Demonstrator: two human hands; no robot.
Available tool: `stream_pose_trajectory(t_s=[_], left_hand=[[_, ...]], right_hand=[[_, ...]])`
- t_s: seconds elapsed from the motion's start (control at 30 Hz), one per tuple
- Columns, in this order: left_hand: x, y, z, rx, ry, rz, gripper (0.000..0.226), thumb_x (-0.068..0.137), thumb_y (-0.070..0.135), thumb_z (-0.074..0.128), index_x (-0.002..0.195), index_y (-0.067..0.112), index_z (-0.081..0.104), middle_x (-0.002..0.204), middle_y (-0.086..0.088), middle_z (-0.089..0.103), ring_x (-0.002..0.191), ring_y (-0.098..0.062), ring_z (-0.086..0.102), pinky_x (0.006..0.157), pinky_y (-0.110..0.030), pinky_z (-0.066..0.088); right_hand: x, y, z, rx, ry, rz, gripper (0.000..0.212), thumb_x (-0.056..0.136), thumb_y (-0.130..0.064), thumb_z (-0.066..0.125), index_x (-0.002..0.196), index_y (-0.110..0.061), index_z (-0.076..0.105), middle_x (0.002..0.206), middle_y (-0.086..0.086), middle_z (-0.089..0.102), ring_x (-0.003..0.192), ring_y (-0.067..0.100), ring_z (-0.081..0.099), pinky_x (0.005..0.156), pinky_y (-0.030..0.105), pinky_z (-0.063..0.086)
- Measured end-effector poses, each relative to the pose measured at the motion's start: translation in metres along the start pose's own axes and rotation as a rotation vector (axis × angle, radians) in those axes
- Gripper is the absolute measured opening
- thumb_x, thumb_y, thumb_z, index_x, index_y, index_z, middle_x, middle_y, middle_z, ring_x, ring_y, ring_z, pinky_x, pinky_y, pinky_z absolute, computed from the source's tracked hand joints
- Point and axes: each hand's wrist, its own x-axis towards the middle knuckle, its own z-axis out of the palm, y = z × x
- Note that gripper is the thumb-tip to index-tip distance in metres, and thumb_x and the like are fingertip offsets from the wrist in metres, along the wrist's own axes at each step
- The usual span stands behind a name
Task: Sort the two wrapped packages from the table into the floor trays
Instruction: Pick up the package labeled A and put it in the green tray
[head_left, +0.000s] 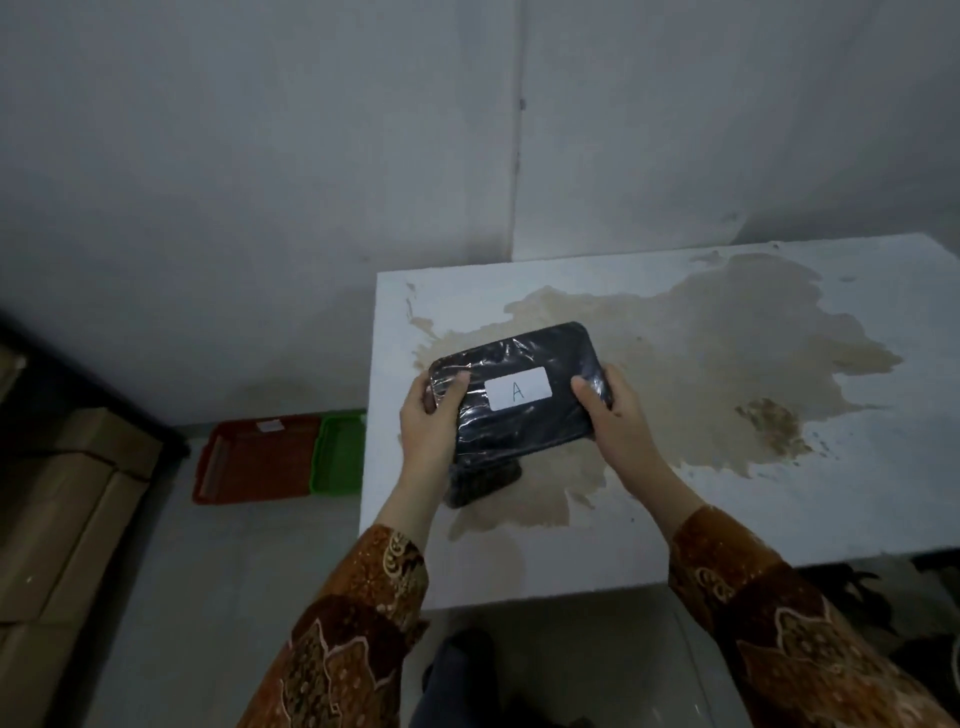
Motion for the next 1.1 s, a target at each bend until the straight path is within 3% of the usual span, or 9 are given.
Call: stream_pose_trajectory(t_s=[0.07,0.17,0.33,0.47,0.57,0.7,0.8,0.9,1.1], left_hand=[[-0.011,-0.009,-0.017,-0.072,0.077,0.071,0.044,0.088,0.027,0.064,0.128,0.014,0.053,0.128,-0.011,0.062,0.115,-0.025,0.060,0.100,-0.043,0.051],[-0.015,-0.016,-0.060,-0.122,0.171,0.151,0.037,0.092,0.018,0.058,0.128,0.012,0.056,0.125,-0.007,0.064,0.106,-0.009,0.062,0.082,-0.012,0.054],[0.014,-0.019,-0.155,-0.123,0.215,0.185,0.022,0.095,0.017,0.052,0.106,0.031,0.065,0.103,0.011,0.070,0.094,0.000,0.067,0.077,-0.013,0.055],[0.065,-0.030,-0.243,-0.058,0.279,0.110,0.022,0.096,0.026,0.050,0.114,0.036,0.058,0.116,0.013,0.064,0.107,-0.002,0.062,0.089,-0.016,0.052],[0.108,-0.040,-0.305,0.041,0.298,0.029,0.037,0.097,0.032,0.048,0.133,0.027,0.047,0.130,0.005,0.054,0.118,-0.011,0.054,0.103,-0.028,0.044],[0.159,-0.054,-0.366,0.095,0.279,-0.028,0.030,0.099,0.022,0.044,0.128,0.021,0.045,0.115,0.008,0.056,0.100,0.005,0.054,0.084,-0.012,0.048],[0.197,-0.078,-0.382,0.197,0.243,-0.112,0.027,0.098,0.018,0.041,0.125,0.016,0.045,0.109,0.007,0.056,0.092,0.009,0.055,0.074,-0.005,0.046],[0.239,-0.110,-0.385,0.403,0.248,-0.185,0.030,0.096,0.016,0.046,0.125,0.008,0.051,0.117,-0.012,0.053,0.104,-0.019,0.054,0.092,-0.027,0.047],[0.351,-0.231,-0.385,0.482,0.218,-0.207,0.027,0.091,0.008,0.057,0.117,0.008,0.058,0.110,-0.011,0.063,0.096,-0.020,0.059,0.083,-0.034,0.052]], right_hand=[[-0.006,0.006,0.030,0.003,0.008,-0.007,0.018,0.094,-0.031,0.051,0.110,-0.027,0.057,0.103,-0.001,0.067,0.094,0.016,0.066,0.084,0.039,0.057],[-0.010,0.009,0.081,0.028,0.011,-0.012,0.021,0.095,-0.027,0.051,0.115,-0.022,0.055,0.100,-0.009,0.066,0.087,-0.001,0.066,0.071,0.016,0.055],[-0.005,0.018,0.186,0.018,-0.011,0.035,0.036,0.093,-0.033,0.053,0.125,-0.018,0.049,0.112,-0.003,0.063,0.097,0.001,0.061,0.073,0.009,0.052],[0.009,0.034,0.285,0.021,-0.065,0.098,0.032,0.092,-0.031,0.055,0.121,-0.023,0.044,0.104,-0.017,0.060,0.094,-0.007,0.062,0.069,0.006,0.051],[0.021,0.052,0.356,-0.015,-0.036,0.217,0.031,0.092,-0.033,0.055,0.115,-0.023,0.038,0.101,-0.011,0.059,0.089,-0.003,0.062,0.067,0.010,0.053],[0.040,0.086,0.428,-0.072,0.018,0.400,0.023,0.095,-0.022,0.048,0.114,-0.012,0.040,0.092,-0.013,0.054,0.080,-0.003,0.054,0.056,0.001,0.044],[0.061,0.113,0.454,-0.182,0.096,0.514,0.027,0.096,-0.018,0.041,0.119,-0.005,0.045,0.098,-0.002,0.058,0.092,0.017,0.058,0.070,0.017,0.049],[0.089,0.152,0.469,-0.280,0.132,0.601,0.029,0.094,-0.016,0.044,0.119,-0.002,0.051,0.117,0.017,0.057,0.107,0.030,0.056,0.093,0.044,0.049],[0.167,0.301,0.501,-0.346,0.114,0.662,0.028,0.095,-0.006,0.041,0.121,-0.002,0.053,0.118,0.016,0.060,0.102,0.025,0.056,0.095,0.040,0.048]])
